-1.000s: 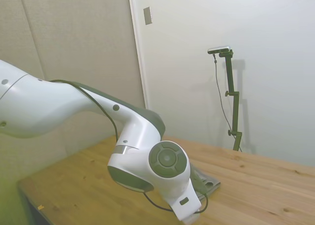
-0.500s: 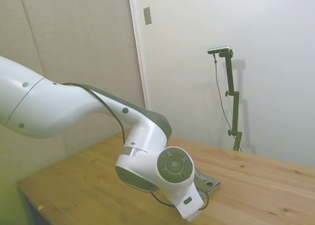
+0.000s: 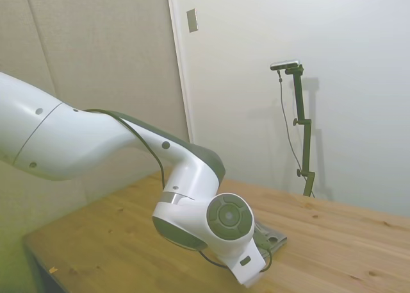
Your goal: Unfold the towel
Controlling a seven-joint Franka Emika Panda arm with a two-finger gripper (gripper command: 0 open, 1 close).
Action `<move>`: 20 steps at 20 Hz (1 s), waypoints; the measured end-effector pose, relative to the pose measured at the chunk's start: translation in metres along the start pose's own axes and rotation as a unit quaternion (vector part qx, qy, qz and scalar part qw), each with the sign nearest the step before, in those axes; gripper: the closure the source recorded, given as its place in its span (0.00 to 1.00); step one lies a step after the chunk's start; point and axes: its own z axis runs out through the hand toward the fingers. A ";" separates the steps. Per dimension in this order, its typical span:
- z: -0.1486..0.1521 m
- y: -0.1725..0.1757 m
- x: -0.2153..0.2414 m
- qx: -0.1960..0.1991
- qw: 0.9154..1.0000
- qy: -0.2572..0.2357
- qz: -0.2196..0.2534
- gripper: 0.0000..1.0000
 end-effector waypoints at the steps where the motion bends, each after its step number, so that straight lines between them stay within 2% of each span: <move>1: 0.001 0.000 0.001 0.000 1.000 0.000 -0.001 1.00; 20: -0.001 -0.004 0.003 0.002 1.000 0.002 -0.009 1.00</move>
